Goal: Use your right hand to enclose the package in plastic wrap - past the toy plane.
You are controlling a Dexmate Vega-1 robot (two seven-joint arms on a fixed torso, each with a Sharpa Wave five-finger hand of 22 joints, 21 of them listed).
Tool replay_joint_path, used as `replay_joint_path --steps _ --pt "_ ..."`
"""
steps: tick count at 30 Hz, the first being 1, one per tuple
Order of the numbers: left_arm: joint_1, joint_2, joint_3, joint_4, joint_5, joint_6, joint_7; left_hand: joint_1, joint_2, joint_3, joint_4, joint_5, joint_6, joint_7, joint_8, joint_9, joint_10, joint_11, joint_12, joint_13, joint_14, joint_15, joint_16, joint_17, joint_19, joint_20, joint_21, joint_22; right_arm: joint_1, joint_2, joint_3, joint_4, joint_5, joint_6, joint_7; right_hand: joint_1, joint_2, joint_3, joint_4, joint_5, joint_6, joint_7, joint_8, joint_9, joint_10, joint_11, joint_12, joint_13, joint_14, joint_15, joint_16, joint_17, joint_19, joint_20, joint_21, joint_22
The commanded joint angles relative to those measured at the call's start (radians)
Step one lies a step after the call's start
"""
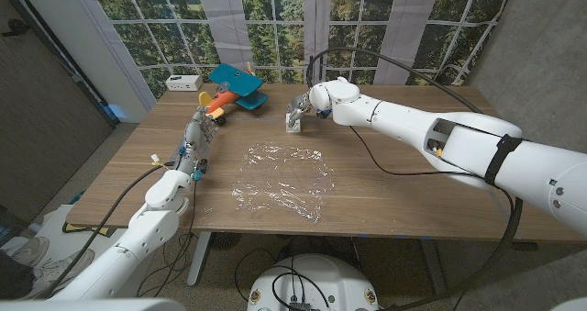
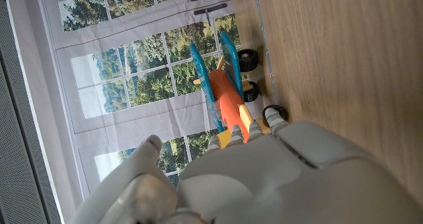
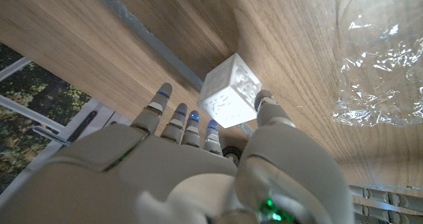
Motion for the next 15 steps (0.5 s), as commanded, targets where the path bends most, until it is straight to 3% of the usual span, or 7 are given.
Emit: replay_joint_path --steps 1,2,5,7,8,15 --pt "-0.014 -0.001 0.003 0.013 -0.004 0.006 -0.013 0.007 0.009 0.004 -0.007 0.0 -0.097 0.002 0.002 0.003 -0.06 -0.005 -0.002 0.006 -0.015 0.012 0.005 0.001 0.004 0.009 -0.002 0.005 -0.007 0.01 -0.012 0.028 -0.013 -0.018 -0.05 0.042 0.017 0.011 -0.003 0.002 0.117 0.019 0.039 0.009 0.064 -0.004 0.024 0.005 0.05 -0.019 0.019 0.006 0.041 -0.014 0.013 0.002" --pt "-0.017 -0.001 0.004 0.016 -0.005 0.005 -0.016 0.007 0.009 0.004 -0.007 0.0 -0.098 0.001 0.002 0.003 -0.06 -0.005 -0.003 0.006 -0.015 0.012 0.005 0.001 0.004 0.009 -0.002 0.005 -0.01 0.009 -0.01 0.027 -0.011 -0.019 -0.056 0.047 0.02 0.012 -0.002 0.002 0.131 0.019 0.044 0.01 0.08 -0.008 0.029 0.005 0.062 -0.024 0.024 0.007 0.049 -0.017 0.015 0.002" --pt "-0.022 -0.003 0.005 0.021 -0.005 0.008 -0.019 0.007 0.009 0.003 -0.007 0.0 -0.098 0.001 0.002 0.003 -0.061 -0.005 -0.003 0.006 -0.015 0.012 0.005 0.001 0.004 0.009 -0.002 0.005 -0.02 0.001 -0.004 0.017 -0.01 -0.011 -0.085 0.081 0.028 0.018 0.004 0.003 0.268 0.034 0.103 0.027 0.139 -0.004 0.042 0.008 0.116 -0.031 0.042 0.014 0.084 -0.022 0.022 0.003" --pt "-0.025 -0.003 0.006 0.024 -0.006 0.009 -0.021 0.007 0.008 0.003 -0.007 0.0 -0.099 0.001 0.001 0.003 -0.062 -0.006 -0.004 0.006 -0.015 0.012 0.005 0.001 0.004 0.009 -0.002 0.005 -0.028 -0.006 0.0 0.006 -0.011 -0.009 -0.104 0.109 0.034 0.023 0.007 0.005 0.346 0.031 0.151 0.043 0.174 -0.012 0.047 0.011 0.157 -0.043 0.06 0.025 0.112 -0.032 0.029 0.004" --pt "-0.026 -0.003 0.007 0.025 -0.007 0.011 -0.021 0.007 0.008 0.003 -0.007 0.0 -0.099 0.001 0.002 0.003 -0.061 -0.007 -0.003 0.006 -0.014 0.012 0.005 0.001 0.004 0.009 -0.002 0.005 -0.031 -0.01 0.001 0.0 -0.013 -0.009 -0.112 0.119 0.037 0.026 0.008 0.005 0.363 0.027 0.164 0.048 0.196 -0.012 0.053 0.012 0.168 -0.048 0.067 0.029 0.118 -0.035 0.03 0.004" --pt "-0.038 -0.007 0.012 0.037 -0.009 0.014 -0.031 0.006 0.008 0.003 -0.007 0.0 -0.1 0.001 0.001 0.003 -0.061 -0.006 -0.004 0.006 -0.013 0.013 0.005 0.001 0.004 0.009 -0.002 0.005 -0.063 -0.043 0.037 -0.049 0.003 0.022 -0.174 0.154 0.047 0.04 0.021 0.005 0.429 0.024 0.221 0.071 0.241 -0.018 0.061 0.015 0.208 -0.06 0.093 0.049 0.15 -0.041 0.039 0.006"
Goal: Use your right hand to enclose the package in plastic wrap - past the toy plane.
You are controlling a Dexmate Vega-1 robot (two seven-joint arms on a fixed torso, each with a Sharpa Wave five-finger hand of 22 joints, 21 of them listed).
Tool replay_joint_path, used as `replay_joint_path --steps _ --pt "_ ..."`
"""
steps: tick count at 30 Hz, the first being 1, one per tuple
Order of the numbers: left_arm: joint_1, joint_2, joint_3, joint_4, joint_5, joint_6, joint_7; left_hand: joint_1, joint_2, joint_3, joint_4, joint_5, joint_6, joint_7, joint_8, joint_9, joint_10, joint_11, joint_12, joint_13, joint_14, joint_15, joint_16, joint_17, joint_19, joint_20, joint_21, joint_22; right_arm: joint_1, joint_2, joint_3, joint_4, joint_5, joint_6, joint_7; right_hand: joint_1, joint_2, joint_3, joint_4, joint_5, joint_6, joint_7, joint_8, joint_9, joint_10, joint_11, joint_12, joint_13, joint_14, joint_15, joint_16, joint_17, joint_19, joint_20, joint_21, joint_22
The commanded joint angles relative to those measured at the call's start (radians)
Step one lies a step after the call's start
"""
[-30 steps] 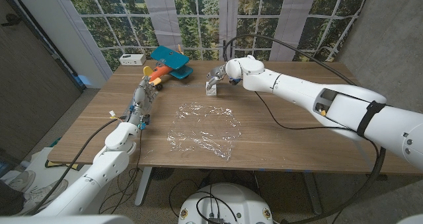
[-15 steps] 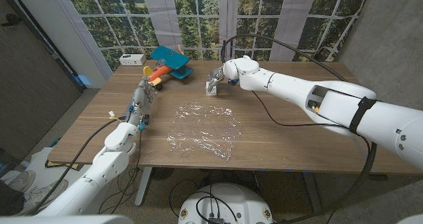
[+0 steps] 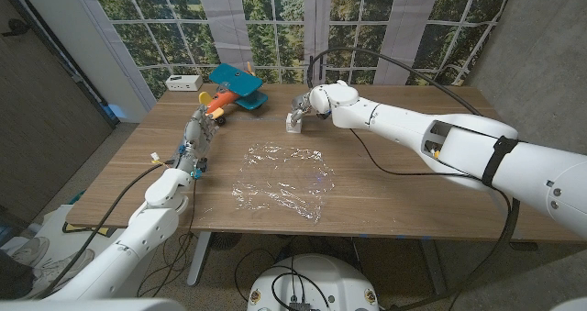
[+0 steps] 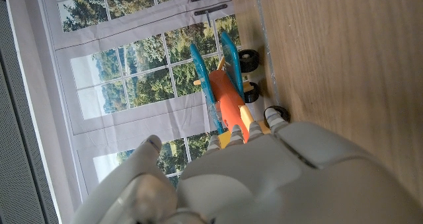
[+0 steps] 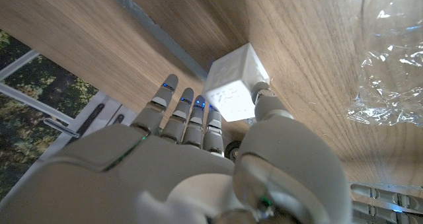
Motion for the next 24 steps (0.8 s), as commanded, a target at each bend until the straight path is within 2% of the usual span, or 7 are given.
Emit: replay_joint_path --steps 1,9,24 --pt "-0.02 -0.005 0.009 0.02 -0.005 0.008 -0.016 0.006 0.008 0.003 -0.006 0.0 -0.099 0.001 0.002 0.003 -0.06 -0.008 -0.004 0.006 -0.013 0.013 0.005 0.001 0.004 0.009 -0.002 0.005 -0.046 -0.044 0.042 -0.063 0.012 0.028 -0.092 0.031 0.018 0.014 0.003 0.005 0.074 -0.044 0.027 0.014 0.022 -0.003 0.009 0.005 0.023 -0.045 0.014 0.011 0.021 0.0 0.01 0.006" --pt "-0.034 -0.006 0.015 0.031 -0.004 0.01 -0.026 0.006 0.008 0.003 -0.006 0.0 -0.1 0.0 0.002 0.003 -0.06 -0.007 -0.004 0.006 -0.013 0.012 0.005 0.001 0.003 0.009 -0.003 0.005 -0.074 -0.089 0.083 -0.152 0.021 0.018 -0.106 0.041 0.014 0.015 0.011 0.004 0.098 -0.041 0.053 0.026 0.029 0.001 0.008 0.006 0.026 -0.041 0.021 0.021 0.027 0.001 0.011 0.007" --pt "-0.078 -0.023 0.037 0.067 0.001 0.004 -0.057 0.004 0.007 0.002 -0.006 0.0 -0.101 0.0 0.002 0.003 -0.061 -0.006 -0.005 0.006 -0.012 0.012 0.005 0.001 0.003 0.009 -0.003 0.005 -0.157 -0.225 0.142 -0.432 -0.042 -0.054 -0.089 0.029 0.013 0.011 0.041 0.0 0.094 -0.038 0.074 0.043 0.036 0.002 0.004 0.008 0.028 -0.038 0.026 0.037 0.027 0.002 0.009 0.008"
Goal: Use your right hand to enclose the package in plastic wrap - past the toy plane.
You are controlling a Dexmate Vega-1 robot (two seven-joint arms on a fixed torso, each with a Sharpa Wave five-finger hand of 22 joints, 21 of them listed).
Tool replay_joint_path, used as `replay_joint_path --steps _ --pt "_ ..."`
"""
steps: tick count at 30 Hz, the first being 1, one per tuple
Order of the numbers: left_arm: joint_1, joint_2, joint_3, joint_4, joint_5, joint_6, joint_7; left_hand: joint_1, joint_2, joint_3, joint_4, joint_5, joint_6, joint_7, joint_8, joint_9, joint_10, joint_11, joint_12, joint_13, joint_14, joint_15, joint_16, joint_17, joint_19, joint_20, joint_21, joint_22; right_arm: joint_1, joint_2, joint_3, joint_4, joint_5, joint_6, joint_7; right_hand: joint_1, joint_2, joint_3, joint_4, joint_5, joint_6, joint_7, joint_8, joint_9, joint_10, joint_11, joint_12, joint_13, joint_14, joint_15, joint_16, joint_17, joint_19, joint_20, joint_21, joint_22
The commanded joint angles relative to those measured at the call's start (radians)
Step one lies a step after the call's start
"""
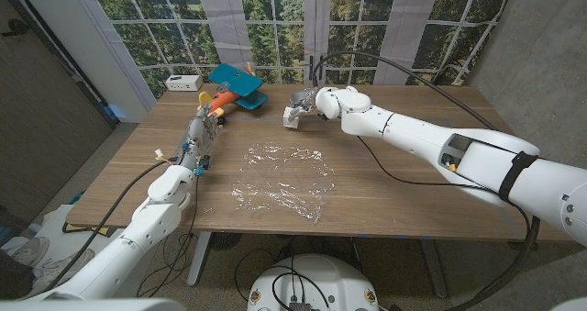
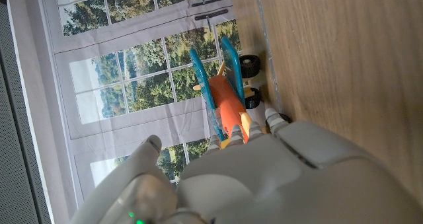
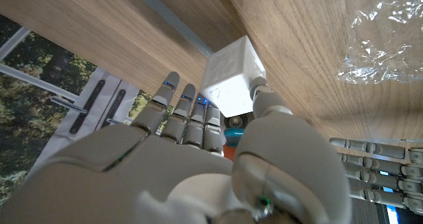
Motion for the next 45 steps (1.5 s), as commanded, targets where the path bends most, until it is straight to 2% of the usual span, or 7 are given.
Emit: replay_joint_path --steps 1,11,29,36,45 --pt "-0.038 -0.014 0.019 0.031 0.005 -0.004 -0.026 0.004 0.007 0.002 -0.005 -0.001 -0.101 0.0 0.002 0.003 -0.061 -0.006 -0.005 0.001 -0.012 0.012 0.005 0.001 0.003 0.009 -0.003 0.005 -0.069 -0.107 0.053 -0.22 -0.048 -0.053 0.015 -0.002 0.005 0.012 0.025 0.0 0.069 -0.063 0.014 0.008 0.009 0.0 0.001 0.003 0.009 -0.036 0.006 0.005 0.009 0.002 0.003 0.002" --pt "-0.067 -0.027 0.037 0.051 0.009 -0.004 -0.047 0.004 0.007 0.002 -0.005 -0.001 -0.101 0.001 0.002 0.003 -0.059 -0.005 -0.006 0.001 -0.012 0.012 0.004 0.001 0.003 0.009 -0.004 0.006 -0.148 -0.197 0.108 -0.397 -0.094 -0.095 0.049 -0.007 0.008 0.014 0.04 0.0 0.07 -0.063 0.026 0.016 0.013 0.002 -0.001 0.004 0.011 -0.036 0.008 0.012 0.009 0.0 0.002 0.002" --pt "-0.042 -0.009 0.043 -0.013 0.024 0.011 -0.023 0.003 0.007 0.002 -0.005 -0.001 -0.099 0.002 0.003 0.003 -0.059 -0.004 -0.006 0.001 -0.012 0.013 0.004 0.001 0.004 0.009 -0.004 0.006 -0.293 -0.302 0.198 -0.645 -0.181 -0.137 0.105 -0.01 0.0 0.014 0.051 0.001 0.063 -0.061 0.039 0.027 0.013 0.002 -0.006 0.005 0.009 -0.035 0.006 0.017 0.009 0.001 0.0 0.002" --pt "-0.027 0.003 0.045 -0.045 0.027 0.022 -0.015 0.003 0.007 0.002 -0.005 -0.001 -0.099 0.002 0.003 0.003 -0.06 -0.005 -0.007 0.001 -0.013 0.013 0.003 0.001 0.003 0.009 -0.004 0.006 -0.362 -0.333 0.233 -0.731 -0.207 -0.148 0.122 -0.008 -0.001 0.015 0.053 0.001 0.061 -0.062 0.045 0.031 0.015 0.004 -0.007 0.005 0.01 -0.032 0.005 0.018 0.009 0.001 0.0 0.002" --pt "0.001 0.018 0.04 -0.081 0.026 0.026 -0.009 0.002 0.007 0.001 -0.005 -0.001 -0.099 0.002 0.003 0.003 -0.06 -0.006 -0.007 0.001 -0.013 0.013 0.003 0.001 0.002 0.009 -0.005 0.006 -0.431 -0.347 0.261 -0.806 -0.235 -0.153 0.148 -0.008 -0.004 0.015 0.055 0.0 0.059 -0.061 0.051 0.036 0.013 0.002 -0.01 0.006 0.011 -0.033 0.004 0.019 0.008 0.003 -0.001 0.002"
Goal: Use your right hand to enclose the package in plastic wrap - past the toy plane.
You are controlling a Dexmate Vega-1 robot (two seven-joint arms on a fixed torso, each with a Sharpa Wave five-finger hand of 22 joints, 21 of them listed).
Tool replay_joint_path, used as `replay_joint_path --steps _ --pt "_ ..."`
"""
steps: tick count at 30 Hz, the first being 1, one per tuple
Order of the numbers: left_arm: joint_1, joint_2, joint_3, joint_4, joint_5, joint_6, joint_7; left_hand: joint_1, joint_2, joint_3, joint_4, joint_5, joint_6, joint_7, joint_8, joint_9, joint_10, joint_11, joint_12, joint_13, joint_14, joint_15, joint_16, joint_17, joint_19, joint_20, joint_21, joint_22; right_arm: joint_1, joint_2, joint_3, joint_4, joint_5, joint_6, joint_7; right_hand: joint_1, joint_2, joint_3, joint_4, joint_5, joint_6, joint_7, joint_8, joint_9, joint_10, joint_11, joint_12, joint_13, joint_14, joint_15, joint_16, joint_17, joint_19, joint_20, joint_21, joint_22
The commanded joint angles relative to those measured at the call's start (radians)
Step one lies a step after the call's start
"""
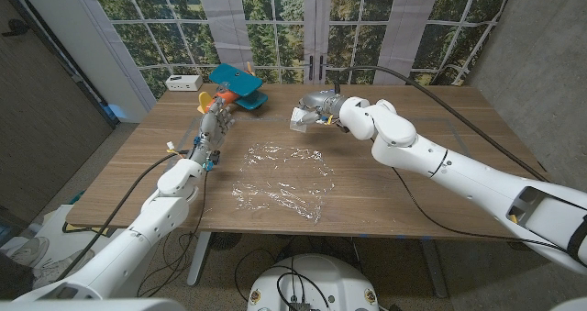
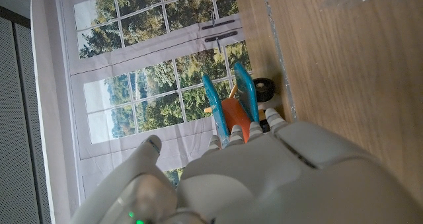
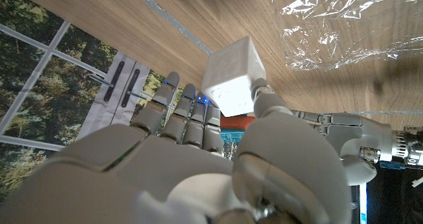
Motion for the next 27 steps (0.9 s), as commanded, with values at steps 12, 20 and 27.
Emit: replay_joint_path --steps 12,20,27 --pt "0.099 0.053 -0.024 -0.119 -0.004 0.001 0.021 0.002 0.007 0.001 -0.004 -0.001 -0.098 0.002 0.003 0.003 -0.059 -0.003 -0.001 0.001 -0.01 0.008 0.003 0.001 0.003 0.009 -0.001 0.006 -0.144 -0.02 0.052 -0.168 -0.108 -0.008 0.071 -0.001 -0.006 0.034 0.037 0.003 0.057 -0.059 0.015 0.009 0.01 -0.001 -0.006 0.006 0.011 -0.032 0.002 0.006 0.008 0.004 -0.002 0.002" --pt "0.124 0.054 -0.031 -0.133 -0.015 -0.014 0.012 0.002 0.007 0.001 -0.004 -0.001 -0.097 0.003 0.003 0.003 -0.059 -0.004 -0.001 0.001 -0.01 0.009 0.003 0.001 0.004 0.009 0.0 0.006 -0.172 -0.015 0.055 -0.196 -0.138 0.004 0.105 0.0 -0.007 0.033 0.038 0.003 0.058 -0.059 0.02 0.012 0.013 -0.001 -0.007 0.006 0.012 -0.033 0.002 0.007 0.009 0.005 -0.002 0.002" --pt "0.142 0.054 -0.038 -0.136 -0.014 -0.033 0.01 0.002 0.007 0.001 -0.004 -0.001 -0.095 0.003 0.004 0.003 -0.058 -0.003 -0.001 0.001 -0.009 0.009 0.003 0.001 0.004 0.009 0.0 0.006 -0.189 -0.005 0.052 -0.204 -0.159 0.025 0.131 0.001 -0.007 0.033 0.038 0.002 0.058 -0.059 0.025 0.015 0.014 -0.002 -0.008 0.006 0.013 -0.033 0.002 0.008 0.009 0.004 -0.003 0.002"
